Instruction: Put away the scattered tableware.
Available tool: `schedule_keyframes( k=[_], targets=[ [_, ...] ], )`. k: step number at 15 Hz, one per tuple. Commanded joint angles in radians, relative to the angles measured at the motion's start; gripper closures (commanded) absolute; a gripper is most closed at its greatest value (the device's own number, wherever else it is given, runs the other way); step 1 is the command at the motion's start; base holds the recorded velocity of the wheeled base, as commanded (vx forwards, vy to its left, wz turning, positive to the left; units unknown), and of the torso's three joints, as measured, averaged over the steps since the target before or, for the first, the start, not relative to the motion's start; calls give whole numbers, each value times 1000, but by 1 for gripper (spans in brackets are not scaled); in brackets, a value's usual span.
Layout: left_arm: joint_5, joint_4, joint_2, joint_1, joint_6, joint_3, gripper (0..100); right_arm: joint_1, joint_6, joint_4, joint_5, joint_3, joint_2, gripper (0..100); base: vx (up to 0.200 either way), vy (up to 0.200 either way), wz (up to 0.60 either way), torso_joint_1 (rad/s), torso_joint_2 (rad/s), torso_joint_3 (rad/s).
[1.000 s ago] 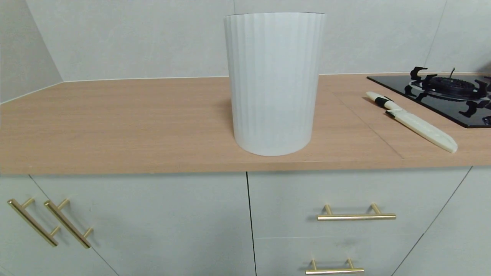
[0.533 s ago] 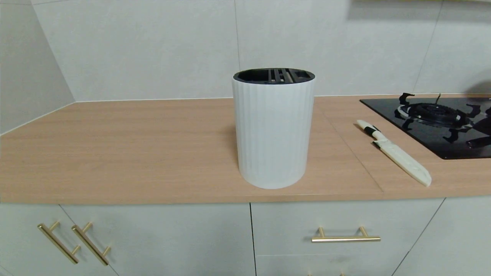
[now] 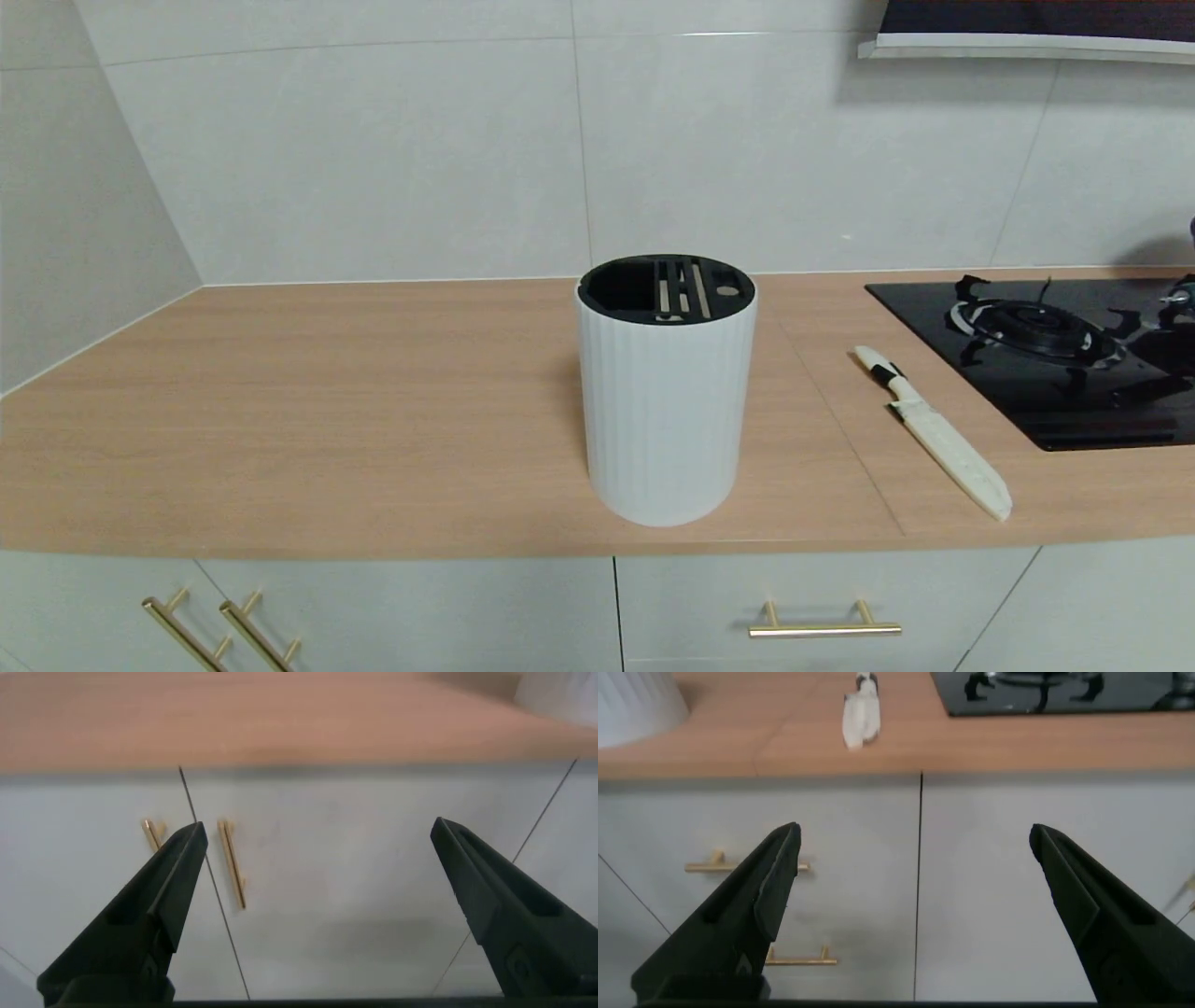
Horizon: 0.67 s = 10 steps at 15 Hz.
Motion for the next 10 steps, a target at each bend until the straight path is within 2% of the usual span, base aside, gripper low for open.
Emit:
schedule_keyframes(
  k=[1, 10],
  targets=[
    [0, 0, 0, 0, 0, 0, 0, 0, 0, -1, 0, 0, 2, 0, 0, 0, 0, 217, -500, -300],
    [0, 0, 0, 0, 0, 0, 0, 0, 0, -1, 0, 0, 2, 0, 0, 0, 0, 239, -530, -298]
  ],
)
